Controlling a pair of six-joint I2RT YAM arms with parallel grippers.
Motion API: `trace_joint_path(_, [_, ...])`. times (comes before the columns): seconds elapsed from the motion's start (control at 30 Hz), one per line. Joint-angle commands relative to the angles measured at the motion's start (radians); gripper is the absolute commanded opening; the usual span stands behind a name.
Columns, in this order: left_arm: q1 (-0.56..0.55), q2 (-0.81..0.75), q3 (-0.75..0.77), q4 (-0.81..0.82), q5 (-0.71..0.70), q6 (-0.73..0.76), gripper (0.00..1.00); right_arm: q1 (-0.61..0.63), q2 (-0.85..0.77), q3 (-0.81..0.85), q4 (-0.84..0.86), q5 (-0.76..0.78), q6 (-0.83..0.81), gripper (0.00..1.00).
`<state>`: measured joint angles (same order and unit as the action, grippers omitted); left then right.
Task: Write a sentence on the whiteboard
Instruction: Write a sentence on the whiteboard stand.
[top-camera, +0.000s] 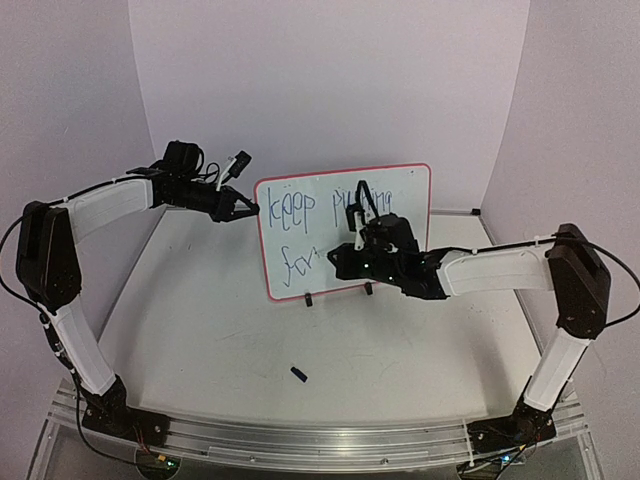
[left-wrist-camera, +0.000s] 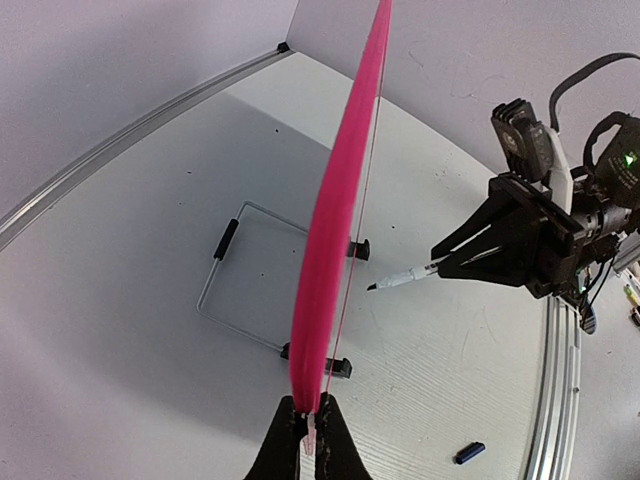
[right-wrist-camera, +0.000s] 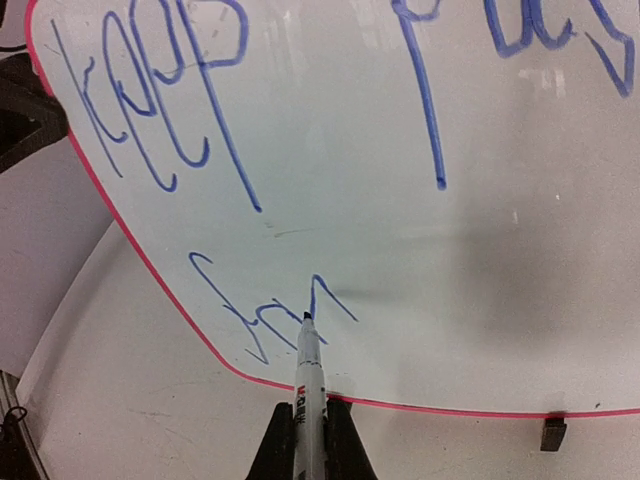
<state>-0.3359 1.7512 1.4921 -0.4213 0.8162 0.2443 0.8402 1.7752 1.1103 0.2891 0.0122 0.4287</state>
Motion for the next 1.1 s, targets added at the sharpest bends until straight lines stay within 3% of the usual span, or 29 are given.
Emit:
trace_joint_path(0.0, [-0.018, -0.017, 0.011, -0.071, -0.009, 0.020, 0.00, -0.002, -0.048, 0.010, 0.031, -0.108, -0.053, 0.00])
trace_joint_path(0.5, [-0.022, -0.013, 0.010, -0.070, -0.012, 0.020, 0.00, 0.000, 0.077, 0.116, -0.020, -0.084, -0.018, 0.00])
trace_joint_path(1.07, [-0.022, -0.012, 0.011, -0.071, -0.014, 0.022, 0.00, 0.000, 0.114, 0.144, -0.065, -0.039, -0.008, 0.00])
